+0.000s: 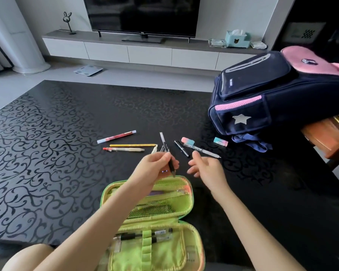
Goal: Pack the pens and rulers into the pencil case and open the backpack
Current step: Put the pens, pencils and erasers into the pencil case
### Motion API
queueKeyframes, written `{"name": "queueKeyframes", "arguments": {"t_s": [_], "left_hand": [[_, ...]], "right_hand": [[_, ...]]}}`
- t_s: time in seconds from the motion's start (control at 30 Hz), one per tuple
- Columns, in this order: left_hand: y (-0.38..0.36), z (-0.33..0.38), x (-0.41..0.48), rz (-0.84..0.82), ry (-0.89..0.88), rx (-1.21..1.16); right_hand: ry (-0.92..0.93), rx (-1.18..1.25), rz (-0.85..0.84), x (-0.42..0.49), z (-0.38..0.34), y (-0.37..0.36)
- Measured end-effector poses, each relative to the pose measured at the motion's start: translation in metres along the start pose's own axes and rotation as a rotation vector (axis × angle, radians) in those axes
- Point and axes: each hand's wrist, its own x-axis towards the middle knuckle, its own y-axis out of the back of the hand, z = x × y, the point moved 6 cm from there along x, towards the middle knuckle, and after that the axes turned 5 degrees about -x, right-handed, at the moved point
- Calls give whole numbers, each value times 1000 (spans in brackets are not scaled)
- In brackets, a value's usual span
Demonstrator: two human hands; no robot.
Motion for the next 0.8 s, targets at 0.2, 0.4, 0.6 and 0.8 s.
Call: {"name": "queueKeyframes", "arguments": {"t_s": [0.2, 0.4, 0.6, 0.8], "left_hand": [[26, 10, 14, 78, 5, 159], [40, 7, 19, 125, 20, 266], [33, 1, 7, 46, 82, 164], [20, 5, -14, -89, 90, 177]], "right_hand": [[123, -733, 23, 88, -1, -30], [75, -520, -67, 90, -6, -43], [-242, 797, -271, 32, -17, -23], [-99, 741, -211, 4, -34, 3]]}}
